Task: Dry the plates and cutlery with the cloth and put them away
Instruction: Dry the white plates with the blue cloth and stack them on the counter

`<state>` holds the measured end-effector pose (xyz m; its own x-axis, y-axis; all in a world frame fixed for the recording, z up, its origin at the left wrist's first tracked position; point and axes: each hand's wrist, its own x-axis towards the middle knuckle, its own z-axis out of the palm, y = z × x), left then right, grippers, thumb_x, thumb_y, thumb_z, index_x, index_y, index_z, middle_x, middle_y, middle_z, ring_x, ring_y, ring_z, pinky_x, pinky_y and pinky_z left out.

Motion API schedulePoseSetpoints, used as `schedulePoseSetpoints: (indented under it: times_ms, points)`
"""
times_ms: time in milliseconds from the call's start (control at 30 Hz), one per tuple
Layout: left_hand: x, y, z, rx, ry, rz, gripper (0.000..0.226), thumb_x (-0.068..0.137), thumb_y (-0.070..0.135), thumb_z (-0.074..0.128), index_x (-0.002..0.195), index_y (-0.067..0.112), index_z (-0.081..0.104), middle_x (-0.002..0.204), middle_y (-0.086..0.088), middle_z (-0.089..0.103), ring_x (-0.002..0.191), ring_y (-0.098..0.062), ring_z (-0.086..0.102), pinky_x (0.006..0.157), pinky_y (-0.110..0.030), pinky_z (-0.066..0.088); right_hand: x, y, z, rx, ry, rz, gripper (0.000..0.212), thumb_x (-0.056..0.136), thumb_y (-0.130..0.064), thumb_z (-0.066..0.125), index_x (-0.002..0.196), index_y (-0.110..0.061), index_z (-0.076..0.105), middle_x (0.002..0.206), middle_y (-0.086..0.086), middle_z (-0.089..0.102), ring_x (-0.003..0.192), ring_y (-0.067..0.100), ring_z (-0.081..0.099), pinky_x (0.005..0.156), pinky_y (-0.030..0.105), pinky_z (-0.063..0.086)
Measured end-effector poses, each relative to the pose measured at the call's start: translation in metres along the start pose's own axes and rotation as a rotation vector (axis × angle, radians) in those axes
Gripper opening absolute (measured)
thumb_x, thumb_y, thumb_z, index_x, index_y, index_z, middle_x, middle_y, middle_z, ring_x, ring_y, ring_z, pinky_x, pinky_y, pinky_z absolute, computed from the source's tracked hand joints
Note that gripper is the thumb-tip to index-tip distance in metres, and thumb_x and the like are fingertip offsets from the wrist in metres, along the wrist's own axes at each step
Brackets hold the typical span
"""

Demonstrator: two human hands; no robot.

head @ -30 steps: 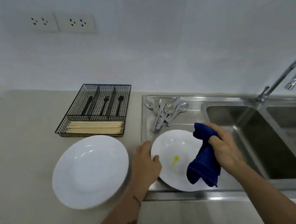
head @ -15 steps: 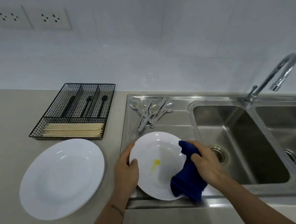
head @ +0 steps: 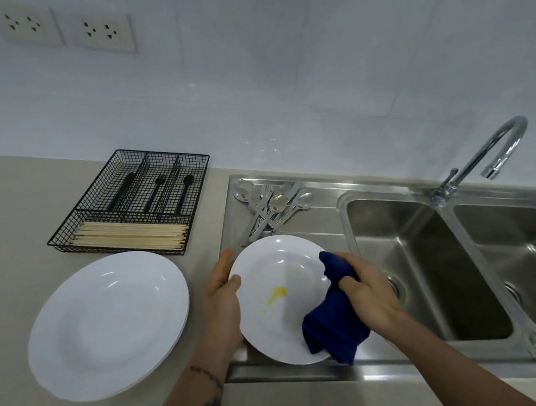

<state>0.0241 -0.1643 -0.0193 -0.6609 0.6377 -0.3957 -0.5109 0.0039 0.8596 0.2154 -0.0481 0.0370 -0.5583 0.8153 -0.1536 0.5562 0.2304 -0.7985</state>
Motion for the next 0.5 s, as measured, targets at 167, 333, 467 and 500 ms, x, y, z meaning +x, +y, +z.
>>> schedulePoseSetpoints:
  times_ms: [167,333,467,500]
  points:
    - [-0.008,0.018,-0.001,0.077,-0.052,0.063,0.057,0.096,-0.005,0.037,0.130,0.036,0.058,0.124,0.022,0.062,0.115,-0.015,0.059,0.097,-0.040,0.050,-0.008,-0.029,0.006,-0.220,0.130,-0.127,0.047,0.083,-0.012,0.052,0.123,-0.036,0.047,0.101,-0.017,0.060,0.087,0.003,0.058,0.071,0.020,0.044]
    - [-0.014,0.050,0.001,-0.035,-0.072,0.109,0.055,0.094,-0.009,0.038,0.126,0.029,0.062,0.125,0.011,0.065,0.105,-0.009,0.065,0.079,-0.026,0.053,-0.017,-0.045,0.025,-0.522,0.230,-0.211,0.034,0.085,-0.023,0.048,0.119,-0.021,0.046,0.117,0.000,0.053,0.106,0.020,0.050,0.092,0.037,0.044]
    - [-0.016,0.080,0.005,-0.099,-0.101,0.149,0.053,0.092,-0.013,0.040,0.115,0.029,0.065,0.116,0.011,0.070,0.101,-0.007,0.067,0.081,-0.026,0.052,-0.030,-0.053,0.046,-0.524,0.096,-0.273,0.050,0.096,-0.023,0.037,0.146,-0.016,0.036,0.155,-0.003,0.026,0.147,0.014,0.008,0.114,0.017,-0.005]
    - [-0.018,0.083,0.006,-0.080,-0.107,0.156,0.053,0.092,-0.012,0.041,0.114,0.029,0.066,0.114,0.012,0.071,0.103,-0.008,0.067,0.082,-0.027,0.052,-0.035,-0.056,0.051,-0.472,0.027,-0.267,0.052,0.100,-0.024,0.036,0.151,-0.019,0.025,0.159,-0.008,0.016,0.145,0.006,-0.001,0.108,0.011,-0.012]
